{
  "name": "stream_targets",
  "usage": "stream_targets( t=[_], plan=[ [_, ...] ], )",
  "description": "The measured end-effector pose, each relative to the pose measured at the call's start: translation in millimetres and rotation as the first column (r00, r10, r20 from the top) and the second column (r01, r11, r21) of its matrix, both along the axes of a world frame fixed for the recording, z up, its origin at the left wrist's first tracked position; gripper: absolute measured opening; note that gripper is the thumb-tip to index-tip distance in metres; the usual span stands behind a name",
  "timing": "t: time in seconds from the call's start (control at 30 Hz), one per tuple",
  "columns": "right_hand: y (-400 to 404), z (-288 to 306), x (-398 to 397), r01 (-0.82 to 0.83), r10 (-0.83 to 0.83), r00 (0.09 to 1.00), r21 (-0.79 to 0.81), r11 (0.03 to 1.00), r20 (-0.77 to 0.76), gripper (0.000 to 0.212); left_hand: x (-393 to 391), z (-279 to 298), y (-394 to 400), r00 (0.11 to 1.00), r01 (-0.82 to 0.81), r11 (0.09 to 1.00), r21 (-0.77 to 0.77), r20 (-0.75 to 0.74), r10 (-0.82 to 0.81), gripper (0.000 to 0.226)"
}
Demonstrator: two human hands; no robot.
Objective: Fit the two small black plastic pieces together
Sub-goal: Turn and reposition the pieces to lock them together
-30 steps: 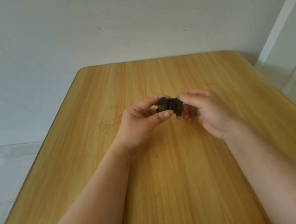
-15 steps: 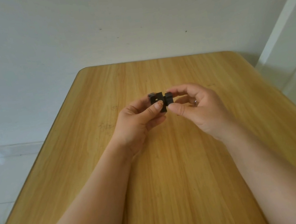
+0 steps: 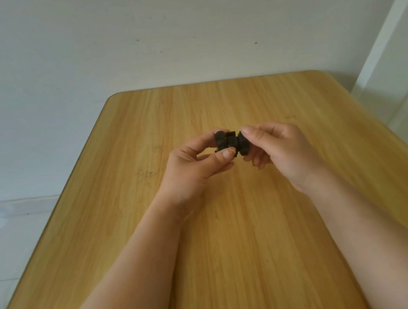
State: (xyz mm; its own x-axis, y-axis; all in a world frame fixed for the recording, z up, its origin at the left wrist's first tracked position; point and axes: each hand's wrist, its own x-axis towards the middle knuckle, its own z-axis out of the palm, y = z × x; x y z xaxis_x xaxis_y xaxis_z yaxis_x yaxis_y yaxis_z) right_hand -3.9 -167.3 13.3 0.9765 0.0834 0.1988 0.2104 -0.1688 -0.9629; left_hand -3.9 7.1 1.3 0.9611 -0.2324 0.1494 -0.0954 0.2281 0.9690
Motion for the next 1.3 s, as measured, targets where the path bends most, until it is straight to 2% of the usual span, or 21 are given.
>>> stream_targets(
  t=[0.27,0.33,0.43,0.53,0.6,0.73,0.93,1.13,1.3],
  plan=[
    [-1.5,0.4,1.8,-0.068,0.068,0.993,0.005,0.998,-0.094,0.033,-0.2,0.1,-0.6,0.996,0.087,0.996,0.021,0.017,-0.088,0.029],
    [-2.0,0.3,1.9,-0.075,0.076,0.992,0.012,0.997,-0.101,0.034,0.2,-0.5,-0.5,0.997,0.081,0.997,-0.013,0.001,-0.081,0.028],
    [-1.3,0.7,1.5,-0.103,0.107,0.988,0.042,0.994,-0.109,0.046,2.3,-1.5,0.7,0.998,0.026,0.995,-0.092,-0.061,-0.032,0.031],
    [-1.5,-0.7,1.7,-0.091,0.092,0.996,0.007,0.996,-0.024,0.038,4.3,-1.0,3.2,0.986,0.011,0.987,-0.162,-0.163,-0.037,0.032],
    [-1.3,-1.1,0.9,-0.077,0.084,0.993,-0.088,0.993,0.085,0.045,5.5,0.2,5.6,0.974,0.025,0.983,-0.183,-0.218,-0.065,0.03],
    [3.1,-0.7,-0.7,-0.02,0.056,0.98,-0.186,0.982,0.191,0.036,7.4,1.8,8.6,0.96,0.049,0.975,-0.217,-0.26,-0.106,0.026],
    [1.8,-1.1,-0.6,0.018,0.017,0.981,-0.175,0.984,0.195,0.02,5.4,-0.1,5.6,0.972,0.061,0.982,-0.18,-0.215,-0.1,0.032],
    [-0.5,-0.6,0.9,-0.045,0.054,0.991,-0.076,0.996,0.12,0.004,2.8,0.2,3.3,0.986,0.058,0.991,-0.117,-0.146,-0.075,0.035],
    [-1.7,2.4,0.5,-0.099,0.098,0.995,0.074,0.992,0.019,0.021,-0.4,2.0,1.8,0.995,0.074,0.996,-0.042,-0.065,-0.076,0.031]
  ],
)
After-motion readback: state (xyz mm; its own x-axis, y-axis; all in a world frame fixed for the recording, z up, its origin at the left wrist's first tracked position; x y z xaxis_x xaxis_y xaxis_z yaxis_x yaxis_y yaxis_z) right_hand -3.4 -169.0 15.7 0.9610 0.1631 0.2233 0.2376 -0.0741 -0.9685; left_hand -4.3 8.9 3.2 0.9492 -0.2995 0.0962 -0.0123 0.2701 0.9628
